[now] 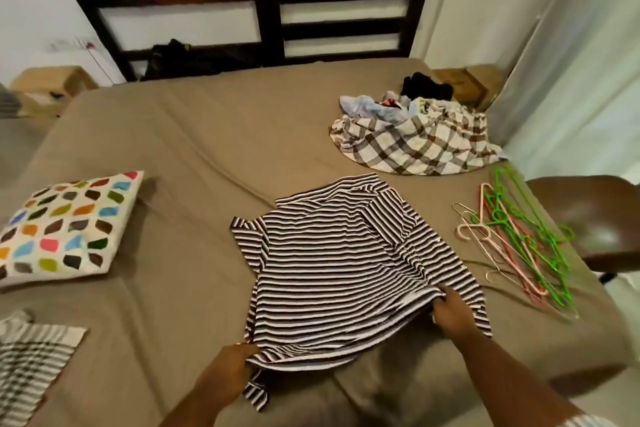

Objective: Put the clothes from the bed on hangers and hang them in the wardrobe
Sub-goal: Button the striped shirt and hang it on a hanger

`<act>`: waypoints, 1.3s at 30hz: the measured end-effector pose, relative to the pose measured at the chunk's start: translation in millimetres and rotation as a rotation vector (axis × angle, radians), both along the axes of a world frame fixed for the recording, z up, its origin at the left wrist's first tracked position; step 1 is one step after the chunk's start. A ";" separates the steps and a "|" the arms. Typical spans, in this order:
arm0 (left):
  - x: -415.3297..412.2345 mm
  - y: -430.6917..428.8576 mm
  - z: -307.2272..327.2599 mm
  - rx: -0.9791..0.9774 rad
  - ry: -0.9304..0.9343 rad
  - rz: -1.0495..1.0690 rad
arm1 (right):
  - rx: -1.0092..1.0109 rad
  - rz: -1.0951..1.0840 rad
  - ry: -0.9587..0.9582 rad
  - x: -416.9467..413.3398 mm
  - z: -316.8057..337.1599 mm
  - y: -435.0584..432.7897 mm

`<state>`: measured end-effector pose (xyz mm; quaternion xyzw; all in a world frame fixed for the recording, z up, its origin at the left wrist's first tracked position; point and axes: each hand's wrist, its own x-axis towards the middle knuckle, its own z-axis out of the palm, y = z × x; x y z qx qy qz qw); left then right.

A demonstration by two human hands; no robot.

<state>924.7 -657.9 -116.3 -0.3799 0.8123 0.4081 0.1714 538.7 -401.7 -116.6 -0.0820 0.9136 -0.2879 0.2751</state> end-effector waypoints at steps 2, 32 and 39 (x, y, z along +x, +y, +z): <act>-13.6 9.3 0.3 0.030 -0.029 -0.060 | -0.060 -0.027 0.012 1.9 11.1 -10.2; -263.7 120.6 125.4 -0.065 0.393 0.151 | -0.390 -0.182 -0.780 -83.4 -1.0 -90.8; -252.4 128.4 158.5 0.056 0.477 0.181 | -0.266 -0.272 -1.078 -58.4 -29.3 -104.8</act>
